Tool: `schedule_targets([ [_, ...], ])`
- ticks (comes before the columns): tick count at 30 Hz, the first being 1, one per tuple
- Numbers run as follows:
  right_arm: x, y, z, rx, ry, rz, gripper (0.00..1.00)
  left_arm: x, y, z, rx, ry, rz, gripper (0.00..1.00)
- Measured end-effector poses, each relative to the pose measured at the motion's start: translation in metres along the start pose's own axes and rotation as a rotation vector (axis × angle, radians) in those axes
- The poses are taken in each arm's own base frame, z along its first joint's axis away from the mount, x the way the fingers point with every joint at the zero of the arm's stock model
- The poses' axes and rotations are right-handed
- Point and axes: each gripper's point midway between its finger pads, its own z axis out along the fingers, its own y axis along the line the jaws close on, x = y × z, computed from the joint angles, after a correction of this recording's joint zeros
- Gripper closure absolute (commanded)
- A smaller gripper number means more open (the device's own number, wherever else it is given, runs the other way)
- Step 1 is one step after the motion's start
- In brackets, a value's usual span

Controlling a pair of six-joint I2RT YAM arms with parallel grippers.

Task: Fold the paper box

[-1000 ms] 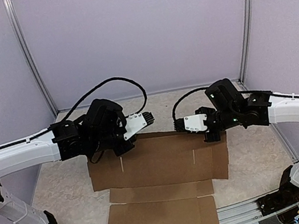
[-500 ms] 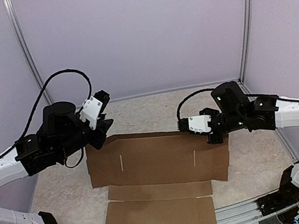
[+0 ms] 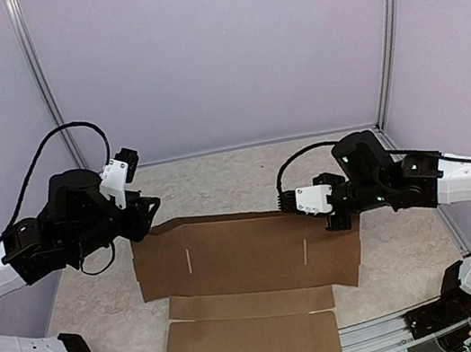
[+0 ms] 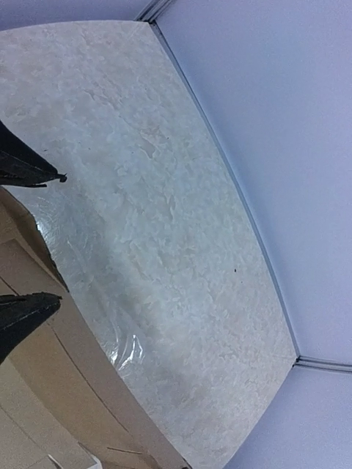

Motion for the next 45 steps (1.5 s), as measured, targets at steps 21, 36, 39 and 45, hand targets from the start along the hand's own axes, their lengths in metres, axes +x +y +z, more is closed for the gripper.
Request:
schedule_targets([
  [21, -0.006, 0.007, -0.008, -0.031, -0.022, 0.006, 1.0, 0.055, -0.02, -0.024, 0.191, 0.213, 0.103, 0.47],
  [36, -0.01, 0.011, -0.008, -0.055, -0.044, 0.006, 1.0, 0.054, -0.037, -0.011, 0.245, 0.281, 0.203, 0.76],
  [39, -0.011, 0.011, -0.008, -0.054, -0.045, 0.006, 1.0, 0.062, -0.038, -0.007, 0.246, 0.315, 0.221, 0.8],
  [45, -0.015, 0.007, -0.01, -0.046, -0.054, 0.007, 1.0, 0.071, -0.04, -0.005, 0.243, 0.351, 0.251, 0.98],
])
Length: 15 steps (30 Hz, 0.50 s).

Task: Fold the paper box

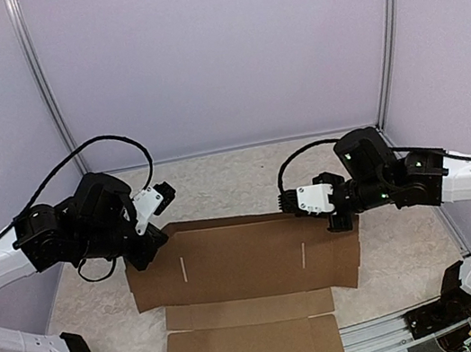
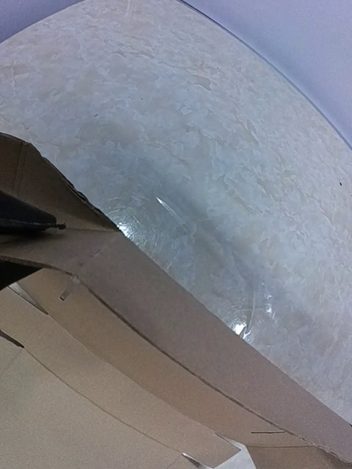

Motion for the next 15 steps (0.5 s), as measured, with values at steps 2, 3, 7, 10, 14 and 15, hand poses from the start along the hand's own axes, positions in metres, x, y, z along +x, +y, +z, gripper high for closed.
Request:
schedule_targets([
  [2, 0.0, 0.0, 0.001, -0.003, 0.001, 0.004, 1.0, 0.0, 0.0, 0.0, -0.003, 0.002, 0.007, 1.0],
  [3, -0.001, 0.0, 0.002, -0.006, 0.001, 0.007, 1.0, 0.001, -0.001, 0.0, -0.002, 0.003, 0.01, 1.0],
  [7, -0.003, -0.001, 0.004, -0.016, 0.004, 0.017, 0.94, 0.004, -0.002, -0.001, -0.016, 0.017, 0.026, 1.0],
  [10, -0.004, -0.001, 0.004, -0.025, 0.006, 0.027, 0.84, 0.006, -0.003, 0.0, -0.032, 0.03, 0.045, 1.0],
  [14, -0.011, -0.003, 0.004, -0.029, -0.011, 0.029, 0.74, 0.004, -0.011, 0.005, -0.04, 0.042, 0.083, 1.0],
  [15, -0.012, -0.004, 0.004, -0.032, -0.014, 0.028, 0.72, 0.005, -0.012, 0.006, -0.043, 0.047, 0.094, 1.0],
])
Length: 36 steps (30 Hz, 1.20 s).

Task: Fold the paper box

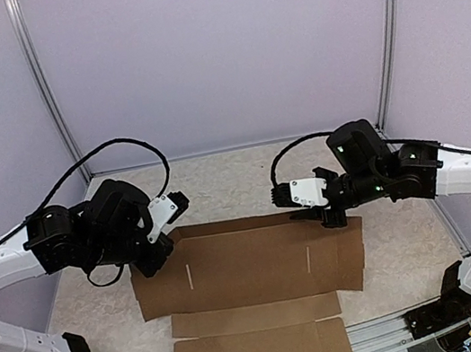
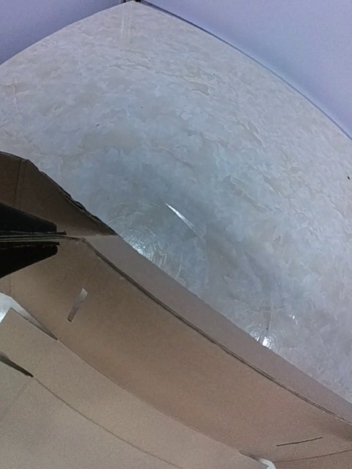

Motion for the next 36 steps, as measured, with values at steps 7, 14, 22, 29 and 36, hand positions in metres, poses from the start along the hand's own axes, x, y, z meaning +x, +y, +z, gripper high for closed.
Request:
schedule_targets([
  [7, -0.012, -0.004, 0.005, -0.027, -0.007, -0.015, 0.63, -0.002, -0.001, 0.007, -0.04, 0.008, 0.036, 1.0],
  [14, -0.009, 0.002, 0.02, -0.076, 0.04, -0.027, 0.68, -0.008, 0.003, 0.008, -0.069, -0.015, 0.03, 1.0],
  [22, 0.0, 0.008, 0.031, -0.099, 0.105, -0.039, 0.94, -0.007, 0.005, 0.01, -0.09, -0.016, 0.03, 1.0],
  [29, 0.0, 0.001, 0.031, -0.066, 0.123, -0.039, 1.0, -0.009, 0.008, 0.012, -0.117, -0.021, 0.022, 1.0],
  [36, 0.002, -0.006, 0.037, -0.004, 0.158, -0.015, 1.0, -0.009, 0.013, 0.024, -0.177, -0.042, -0.073, 1.0],
])
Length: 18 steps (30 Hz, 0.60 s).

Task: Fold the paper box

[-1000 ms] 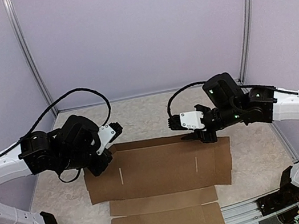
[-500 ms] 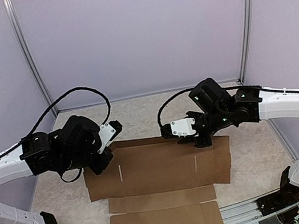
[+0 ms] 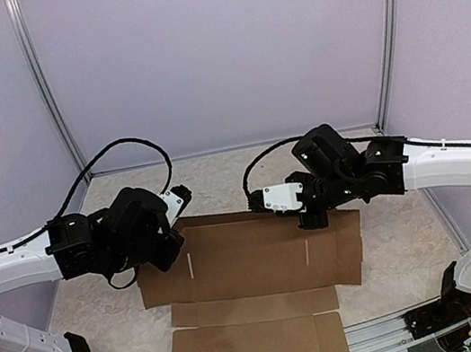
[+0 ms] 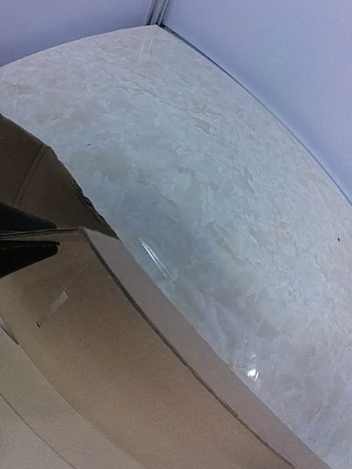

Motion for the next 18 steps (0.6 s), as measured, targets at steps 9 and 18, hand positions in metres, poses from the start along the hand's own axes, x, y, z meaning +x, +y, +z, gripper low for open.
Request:
schedule_targets([
  [9, 0.004, -0.012, 0.008, 0.092, 0.034, 0.056, 1.0, -0.01, 0.003, 0.018, -0.124, -0.078, -0.151, 0.99],
  [18, 0.007, -0.017, 0.016, 0.137, 0.033, 0.136, 1.0, -0.024, 0.005, 0.033, -0.192, -0.223, -0.289, 0.89],
])
